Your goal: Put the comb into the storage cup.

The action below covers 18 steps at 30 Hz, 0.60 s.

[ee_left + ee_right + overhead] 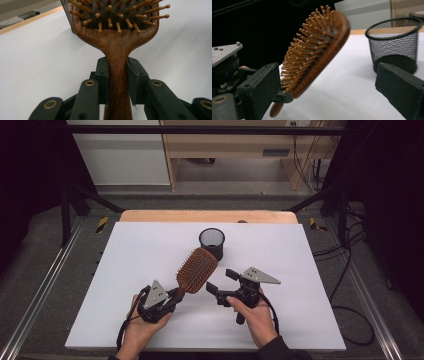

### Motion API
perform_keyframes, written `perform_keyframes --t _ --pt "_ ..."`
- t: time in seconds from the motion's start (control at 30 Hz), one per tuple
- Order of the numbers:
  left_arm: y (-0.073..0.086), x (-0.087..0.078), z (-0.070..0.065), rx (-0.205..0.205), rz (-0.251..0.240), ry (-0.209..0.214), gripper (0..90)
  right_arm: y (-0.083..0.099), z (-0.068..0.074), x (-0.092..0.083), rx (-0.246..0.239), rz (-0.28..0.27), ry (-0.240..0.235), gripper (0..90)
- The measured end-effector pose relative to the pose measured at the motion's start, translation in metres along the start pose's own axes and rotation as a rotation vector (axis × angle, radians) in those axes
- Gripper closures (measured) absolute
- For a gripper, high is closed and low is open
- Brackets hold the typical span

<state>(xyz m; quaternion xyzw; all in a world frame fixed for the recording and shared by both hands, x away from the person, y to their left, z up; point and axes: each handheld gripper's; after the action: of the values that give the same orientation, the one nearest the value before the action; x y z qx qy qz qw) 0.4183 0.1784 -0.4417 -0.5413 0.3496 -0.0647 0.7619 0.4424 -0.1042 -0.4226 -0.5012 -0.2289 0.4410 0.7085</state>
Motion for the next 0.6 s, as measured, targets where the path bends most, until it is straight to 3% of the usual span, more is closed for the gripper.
perform_keyframes --t 0.3,0.6 --pt "-0.001 -0.002 0.001 -0.014 -0.029 -0.007 72.4 -0.011 0.007 0.016 -0.009 0.059 -0.014 6.8" --pt "-0.002 -0.003 0.000 -0.023 -0.046 -0.007 72.4 -0.017 0.010 0.030 0.017 0.063 -0.029 8.7"
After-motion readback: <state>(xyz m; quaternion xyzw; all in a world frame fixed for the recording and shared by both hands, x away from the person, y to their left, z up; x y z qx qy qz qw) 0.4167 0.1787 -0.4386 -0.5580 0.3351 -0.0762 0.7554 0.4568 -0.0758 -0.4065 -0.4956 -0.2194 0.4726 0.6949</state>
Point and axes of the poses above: each handheld gripper's, and its own axes: x roughly forward along the jaws, y roughly out of its underside, z roughly to its left, and after that the axes turned 10 degrees about -y, right-handed
